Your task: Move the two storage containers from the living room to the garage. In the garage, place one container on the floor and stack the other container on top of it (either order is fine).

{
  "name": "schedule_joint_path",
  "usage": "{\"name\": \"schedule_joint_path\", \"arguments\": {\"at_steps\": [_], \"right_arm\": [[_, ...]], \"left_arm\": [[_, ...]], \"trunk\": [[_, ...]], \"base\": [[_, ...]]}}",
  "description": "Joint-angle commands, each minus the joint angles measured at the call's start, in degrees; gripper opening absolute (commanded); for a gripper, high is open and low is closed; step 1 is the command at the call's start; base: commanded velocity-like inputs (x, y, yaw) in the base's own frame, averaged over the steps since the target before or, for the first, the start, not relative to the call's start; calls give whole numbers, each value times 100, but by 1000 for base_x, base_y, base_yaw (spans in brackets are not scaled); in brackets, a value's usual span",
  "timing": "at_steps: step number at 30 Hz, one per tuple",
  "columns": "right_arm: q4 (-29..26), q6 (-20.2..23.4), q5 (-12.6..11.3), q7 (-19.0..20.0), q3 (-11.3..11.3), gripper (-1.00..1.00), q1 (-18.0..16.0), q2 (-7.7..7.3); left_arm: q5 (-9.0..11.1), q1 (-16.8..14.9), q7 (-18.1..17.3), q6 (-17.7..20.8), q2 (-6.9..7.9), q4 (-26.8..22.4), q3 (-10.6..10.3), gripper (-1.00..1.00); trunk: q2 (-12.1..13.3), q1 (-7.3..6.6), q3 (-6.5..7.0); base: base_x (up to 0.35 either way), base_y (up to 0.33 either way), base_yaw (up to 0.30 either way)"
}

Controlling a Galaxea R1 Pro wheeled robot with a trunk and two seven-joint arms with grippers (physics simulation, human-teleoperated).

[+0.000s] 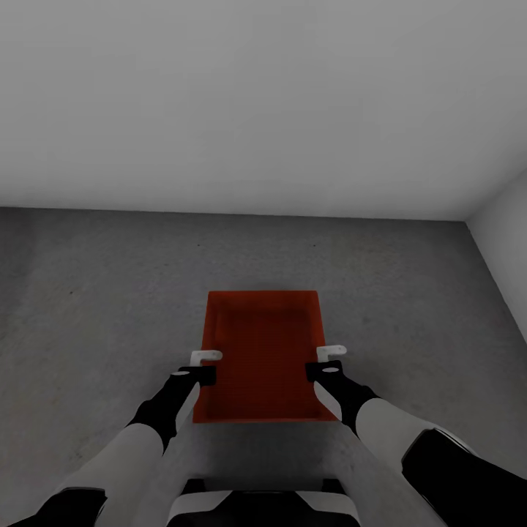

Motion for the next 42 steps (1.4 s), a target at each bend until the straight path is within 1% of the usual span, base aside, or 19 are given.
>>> {"name": "schedule_joint_path", "arguments": {"at_steps": [1, 13, 37, 42], "right_arm": [[-25, 47, 194, -155, -124, -100, -10, -115], [-25, 47, 195, -155, -125, -100, -10, -115], [-25, 47, 203, -155, -118, -100, -10, -115], [-25, 47, 203, -155, -117, -100, -10, -115]], "left_arm": [[141, 3, -20, 189, 3, 102, -58, -100], [141, 3, -20, 189, 2, 102, -57, -100], [143, 3, -28, 189, 11, 94, -54, -100], [141, 3, -34, 189, 7, 94, -55, -100]], "trunk": [[-45, 23, -21], [-526, 287, -236], [-526, 287, -236], [-526, 287, -236]], "base": [[0, 0, 0], [0, 0, 0], [-1, 0, 0], [-126, 0, 0]]}}
